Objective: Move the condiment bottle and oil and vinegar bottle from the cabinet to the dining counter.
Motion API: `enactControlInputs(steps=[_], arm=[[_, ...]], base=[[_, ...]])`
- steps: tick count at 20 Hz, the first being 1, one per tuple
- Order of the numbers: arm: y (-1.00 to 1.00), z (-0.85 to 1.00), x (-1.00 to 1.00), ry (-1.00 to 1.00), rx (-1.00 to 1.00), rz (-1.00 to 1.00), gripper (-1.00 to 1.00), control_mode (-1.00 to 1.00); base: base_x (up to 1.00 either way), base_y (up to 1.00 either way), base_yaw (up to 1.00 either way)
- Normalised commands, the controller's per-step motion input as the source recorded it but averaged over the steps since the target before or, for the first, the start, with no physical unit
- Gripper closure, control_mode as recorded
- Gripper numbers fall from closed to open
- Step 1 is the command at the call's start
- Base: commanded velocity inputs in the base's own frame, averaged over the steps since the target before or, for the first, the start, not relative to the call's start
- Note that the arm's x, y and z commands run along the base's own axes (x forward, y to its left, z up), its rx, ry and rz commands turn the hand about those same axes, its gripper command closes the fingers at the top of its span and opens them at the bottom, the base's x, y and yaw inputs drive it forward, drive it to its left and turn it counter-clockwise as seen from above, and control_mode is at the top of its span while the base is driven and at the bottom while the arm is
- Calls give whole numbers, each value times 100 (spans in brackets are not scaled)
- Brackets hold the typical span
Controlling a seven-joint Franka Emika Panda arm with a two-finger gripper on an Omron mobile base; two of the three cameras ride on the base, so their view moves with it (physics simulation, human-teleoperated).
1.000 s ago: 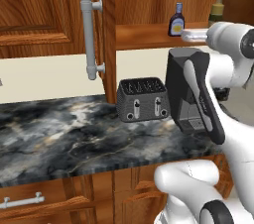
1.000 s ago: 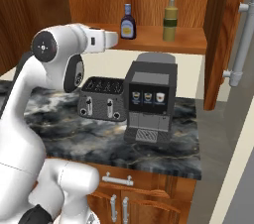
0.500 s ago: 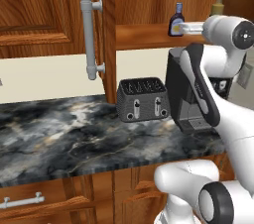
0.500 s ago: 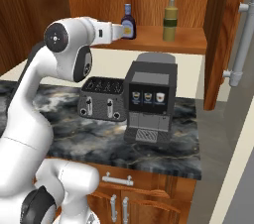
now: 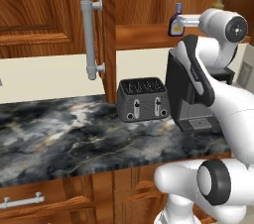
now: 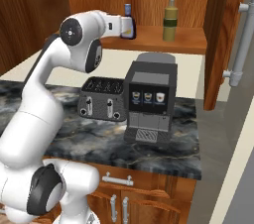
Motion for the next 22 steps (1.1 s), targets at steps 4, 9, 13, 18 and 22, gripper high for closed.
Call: enactControlInputs(steps=[4,9,13,18,22], arm=[[-2,6,45,-6,0,0,-100,-100],[0,1,47,-2,0,0,-100,-100],[0,0,48,0,0,0,-100,-100],[-2,0,45,0,0,0,-100,-100],[-6,0,44,0,0,0,-100,-100]], base=[[0,0,0],[0,0,0],[0,0,0],[0,0,0],[0,0,0]])
